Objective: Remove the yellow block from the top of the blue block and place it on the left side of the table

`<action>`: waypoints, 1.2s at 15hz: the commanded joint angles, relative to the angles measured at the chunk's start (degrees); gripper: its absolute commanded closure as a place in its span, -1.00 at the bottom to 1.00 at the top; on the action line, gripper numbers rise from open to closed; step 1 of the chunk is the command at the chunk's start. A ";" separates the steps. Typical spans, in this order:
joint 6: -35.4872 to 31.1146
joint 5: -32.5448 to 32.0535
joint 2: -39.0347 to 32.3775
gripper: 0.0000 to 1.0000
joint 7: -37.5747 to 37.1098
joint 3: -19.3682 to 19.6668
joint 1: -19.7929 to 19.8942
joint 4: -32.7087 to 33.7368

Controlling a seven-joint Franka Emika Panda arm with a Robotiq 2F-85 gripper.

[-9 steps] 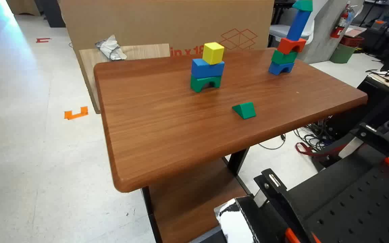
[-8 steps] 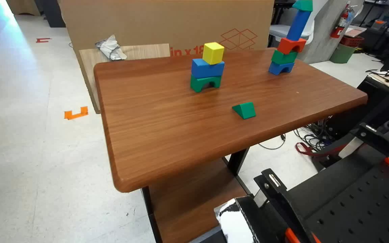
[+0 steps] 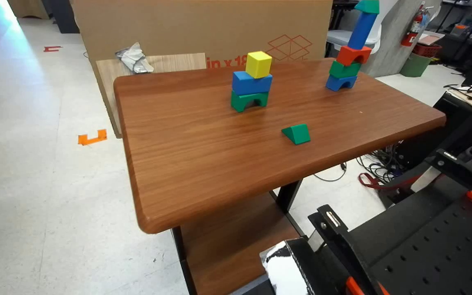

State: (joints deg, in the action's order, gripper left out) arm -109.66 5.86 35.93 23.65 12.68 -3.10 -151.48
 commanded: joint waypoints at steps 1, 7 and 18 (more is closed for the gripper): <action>-5.06 1.32 -5.85 -1.00 -2.66 -3.50 -0.65 0.94; -19.99 1.64 -19.85 -1.00 -12.97 -10.96 -2.13 4.53; -29.53 0.58 -40.10 -1.00 -22.26 -14.99 -1.86 17.77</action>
State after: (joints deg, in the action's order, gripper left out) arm -138.68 6.25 1.05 3.38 -1.15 -5.33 -138.46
